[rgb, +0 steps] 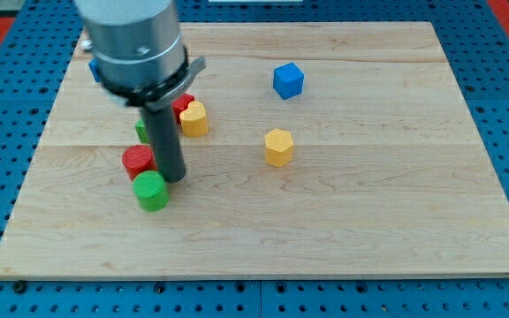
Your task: Slide the yellow heart to the top center
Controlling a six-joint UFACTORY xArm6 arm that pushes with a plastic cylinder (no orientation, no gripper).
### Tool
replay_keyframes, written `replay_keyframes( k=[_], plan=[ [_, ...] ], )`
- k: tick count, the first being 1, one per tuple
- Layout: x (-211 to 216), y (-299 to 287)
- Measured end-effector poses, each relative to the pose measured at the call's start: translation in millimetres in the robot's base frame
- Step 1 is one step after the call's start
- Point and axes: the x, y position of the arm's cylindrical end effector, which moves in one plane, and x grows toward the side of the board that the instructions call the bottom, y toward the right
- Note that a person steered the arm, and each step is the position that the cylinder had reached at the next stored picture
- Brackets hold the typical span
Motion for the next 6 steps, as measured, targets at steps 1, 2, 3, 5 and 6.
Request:
replay_keyframes(
  k=[1, 2, 3, 5, 6],
  plan=[
    [3, 13],
    [-2, -4],
    [-13, 28],
    [-97, 27],
    [-118, 26]
  ],
)
